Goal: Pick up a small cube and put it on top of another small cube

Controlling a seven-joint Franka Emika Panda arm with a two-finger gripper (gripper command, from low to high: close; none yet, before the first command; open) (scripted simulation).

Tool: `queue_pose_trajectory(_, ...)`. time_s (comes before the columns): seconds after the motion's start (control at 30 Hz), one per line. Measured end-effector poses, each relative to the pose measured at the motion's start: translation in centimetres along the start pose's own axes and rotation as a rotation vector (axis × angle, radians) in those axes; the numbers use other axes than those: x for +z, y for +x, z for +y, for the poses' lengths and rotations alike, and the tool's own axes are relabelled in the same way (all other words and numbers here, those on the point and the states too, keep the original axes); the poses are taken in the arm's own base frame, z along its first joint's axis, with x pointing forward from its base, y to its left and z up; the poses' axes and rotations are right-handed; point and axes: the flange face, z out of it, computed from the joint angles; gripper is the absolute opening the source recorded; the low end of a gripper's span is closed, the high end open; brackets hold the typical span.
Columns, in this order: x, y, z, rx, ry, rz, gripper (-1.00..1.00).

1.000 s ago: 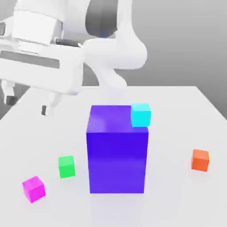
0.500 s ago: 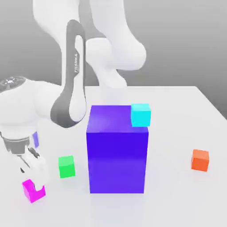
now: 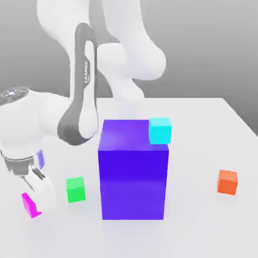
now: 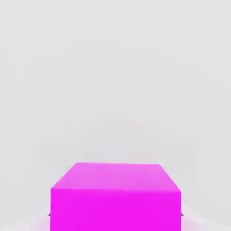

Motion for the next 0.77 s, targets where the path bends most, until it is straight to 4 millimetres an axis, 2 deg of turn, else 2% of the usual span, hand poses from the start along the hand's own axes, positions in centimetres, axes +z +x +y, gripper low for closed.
queue_pose_trajectory(0.2, -3.0, -2.8, 4.5, 0.038, -0.014, 0.03, -1.0)
queue_pose_trajectory(0.37, -4.5, -5.9, 8.3, 0.07, 0.003, 0.001, -1.0)
queue_pose_trajectory(0.47, -3.2, -6.7, 9.1, 0.075, 0.01, -0.014, -1.0)
queue_pose_trajectory(0.63, 0.7, -6.9, 9.1, 0.075, 0.011, -0.016, -1.0)
queue_pose_trajectory(0.67, 1.5, -6.9, 9.2, 0.076, 0.01, -0.015, 1.0)
queue_pose_trajectory(0.77, 1.5, -7.1, 9.1, 0.07, 0.011, -0.015, 1.0)
